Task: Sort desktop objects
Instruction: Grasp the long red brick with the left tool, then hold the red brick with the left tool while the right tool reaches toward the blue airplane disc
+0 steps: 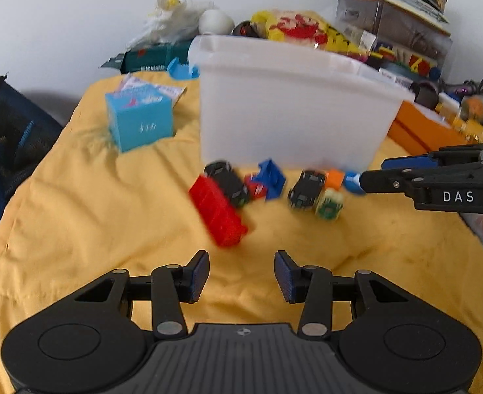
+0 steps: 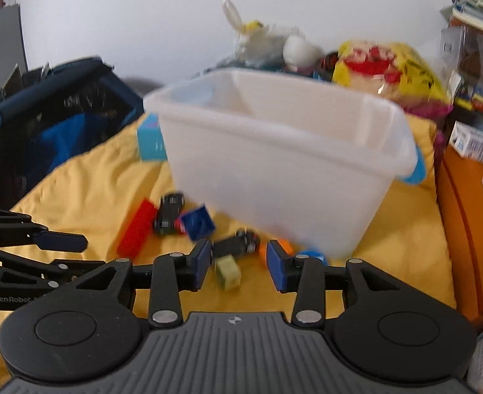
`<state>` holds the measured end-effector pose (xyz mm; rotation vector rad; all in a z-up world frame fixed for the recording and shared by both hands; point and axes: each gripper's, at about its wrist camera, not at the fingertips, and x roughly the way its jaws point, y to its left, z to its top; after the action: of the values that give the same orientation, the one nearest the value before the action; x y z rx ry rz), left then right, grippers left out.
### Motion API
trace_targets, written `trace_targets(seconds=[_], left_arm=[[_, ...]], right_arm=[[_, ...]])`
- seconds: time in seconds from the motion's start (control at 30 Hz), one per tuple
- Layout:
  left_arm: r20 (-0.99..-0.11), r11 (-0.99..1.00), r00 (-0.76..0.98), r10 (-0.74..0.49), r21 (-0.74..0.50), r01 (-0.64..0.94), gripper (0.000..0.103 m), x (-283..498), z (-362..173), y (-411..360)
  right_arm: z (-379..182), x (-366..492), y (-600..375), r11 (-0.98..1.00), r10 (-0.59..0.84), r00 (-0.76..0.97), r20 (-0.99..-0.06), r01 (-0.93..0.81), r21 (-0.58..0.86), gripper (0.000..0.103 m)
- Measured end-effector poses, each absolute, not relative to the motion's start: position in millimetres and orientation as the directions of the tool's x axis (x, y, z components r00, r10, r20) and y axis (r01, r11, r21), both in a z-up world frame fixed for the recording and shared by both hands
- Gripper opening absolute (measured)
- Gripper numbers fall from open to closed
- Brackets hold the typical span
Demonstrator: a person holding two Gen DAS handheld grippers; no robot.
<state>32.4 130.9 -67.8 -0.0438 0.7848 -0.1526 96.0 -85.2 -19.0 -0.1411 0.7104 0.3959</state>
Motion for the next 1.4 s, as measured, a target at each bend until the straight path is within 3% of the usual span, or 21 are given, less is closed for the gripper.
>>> trace_targets(seconds=[0.27, 0.47, 0.6, 0.73, 0.83, 0.97, 1.03, 1.2, 1.4], left_arm=[[-0.707, 0.988, 0.694, -0.138, -0.051, 0.144, 0.048, 28, -76, 125], [-0.670, 0.987, 0.738, -0.080, 0.050, 0.153, 0.048, 54, -66, 114], [-0.678, 0.991, 0.724, -0.127, -0.123, 0.058, 0.040, 85, -72, 125], [-0.733, 0.998, 0.679, -0.037, 0.009, 0.065, 0.035, 101, -87, 113], [-0.722, 0.994, 0.690, -0.049, 0.029, 0.101, 0.028, 97, -86, 115], [-0.710, 0.972, 0.665, -0.233, -0.157, 0.174, 0.027, 78, -68, 127], [-0.699, 0.931, 0.617, -0.363, -0.306, 0.201, 0.027, 65, -63, 131], [-0.625, 0.764, 0.486, -0.611, -0.627, 0.153, 0.028, 39, -85, 132], [-0.669, 0.790, 0.513, -0.538, -0.612, 0.031, 0.029, 28, -103, 133]], right_arm=[[-44, 93, -87, 0.928, 0.288, 0.627, -0.724, -0.370, 0.049, 0.046], [-46, 95, -80, 0.928, 0.283, 0.618, -0.734, -0.369, 0.047, 0.046], [-46, 90, -77, 0.926, 0.282, 0.617, -0.735, -0.376, 0.040, 0.046], [-47, 86, -80, 0.931, 0.272, 0.615, -0.740, -0.361, 0.043, 0.047], [-48, 83, -84, 0.937, 0.264, 0.617, -0.742, -0.347, 0.045, 0.047], [-48, 79, -90, 0.945, 0.245, 0.625, -0.741, -0.325, 0.038, 0.047], [-47, 77, -93, 0.949, 0.234, 0.635, -0.736, -0.315, 0.030, 0.047], [-52, 76, -104, 0.959, 0.222, 0.634, -0.740, -0.277, 0.051, 0.046], [-52, 72, -107, 0.958, 0.226, 0.634, -0.740, -0.282, 0.051, 0.046]])
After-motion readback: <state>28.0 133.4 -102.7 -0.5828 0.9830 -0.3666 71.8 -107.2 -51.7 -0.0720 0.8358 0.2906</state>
